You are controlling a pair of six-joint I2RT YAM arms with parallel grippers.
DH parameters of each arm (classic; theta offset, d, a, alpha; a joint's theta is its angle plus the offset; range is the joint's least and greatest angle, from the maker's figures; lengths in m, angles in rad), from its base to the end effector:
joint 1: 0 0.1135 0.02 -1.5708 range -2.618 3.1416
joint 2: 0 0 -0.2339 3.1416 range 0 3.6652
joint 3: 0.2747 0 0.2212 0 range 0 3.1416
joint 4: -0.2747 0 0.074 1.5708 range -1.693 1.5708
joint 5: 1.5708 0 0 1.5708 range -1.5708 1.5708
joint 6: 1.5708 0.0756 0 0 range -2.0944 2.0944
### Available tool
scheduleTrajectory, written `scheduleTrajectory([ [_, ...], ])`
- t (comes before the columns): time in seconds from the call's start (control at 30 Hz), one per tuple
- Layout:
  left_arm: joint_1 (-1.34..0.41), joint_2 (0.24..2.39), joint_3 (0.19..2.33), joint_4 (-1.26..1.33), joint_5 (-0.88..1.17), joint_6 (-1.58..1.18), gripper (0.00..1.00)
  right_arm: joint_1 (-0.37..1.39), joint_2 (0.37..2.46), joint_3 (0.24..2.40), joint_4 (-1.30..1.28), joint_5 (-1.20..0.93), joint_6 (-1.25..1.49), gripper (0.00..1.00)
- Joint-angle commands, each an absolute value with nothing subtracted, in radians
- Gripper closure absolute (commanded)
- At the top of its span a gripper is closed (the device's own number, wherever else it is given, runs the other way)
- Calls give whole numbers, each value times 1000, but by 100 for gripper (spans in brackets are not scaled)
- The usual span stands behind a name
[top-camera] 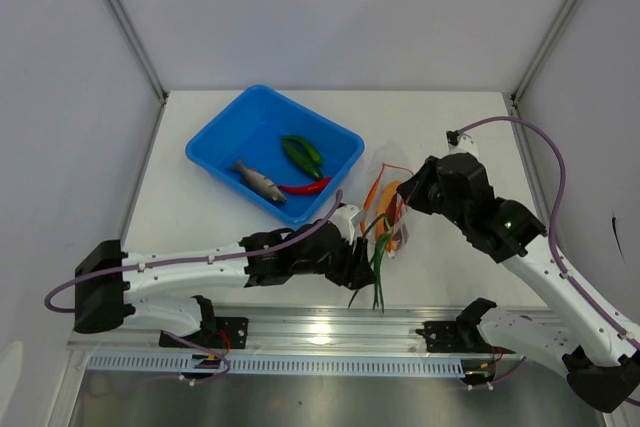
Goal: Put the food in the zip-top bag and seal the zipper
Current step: Adjust the fake vegetable in the zipper food storage bag.
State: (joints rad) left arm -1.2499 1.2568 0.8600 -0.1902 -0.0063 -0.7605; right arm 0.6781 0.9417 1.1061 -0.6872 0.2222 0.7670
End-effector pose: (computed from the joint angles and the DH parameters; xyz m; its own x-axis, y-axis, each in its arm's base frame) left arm 0.0925 -0.2768 0.2262 -0.7795 0.1600 -0.6056 0.5659 0.5944 -0.5714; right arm 0.1745 0.1191 0.3229 -0.6014 0.3848 -0.7002 -0.0636 0.8505 0.5221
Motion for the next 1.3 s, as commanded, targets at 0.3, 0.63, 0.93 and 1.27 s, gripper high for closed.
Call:
scheduleTrajectory([
  [0.3,-1261,1385,960,-200,23,-747,19,686,930,1117,-624,238,772,100],
  [0.63,-1230,1433,939,-120,101,-758,56,686,923,1120,-629,244,772,100],
  [0.93,-1218,1456,933,-61,158,-765,46,686,930,1131,-624,249,773,100],
  [1.27,-1181,1497,913,-6,193,-787,58,686,948,1138,-609,244,773,100],
])
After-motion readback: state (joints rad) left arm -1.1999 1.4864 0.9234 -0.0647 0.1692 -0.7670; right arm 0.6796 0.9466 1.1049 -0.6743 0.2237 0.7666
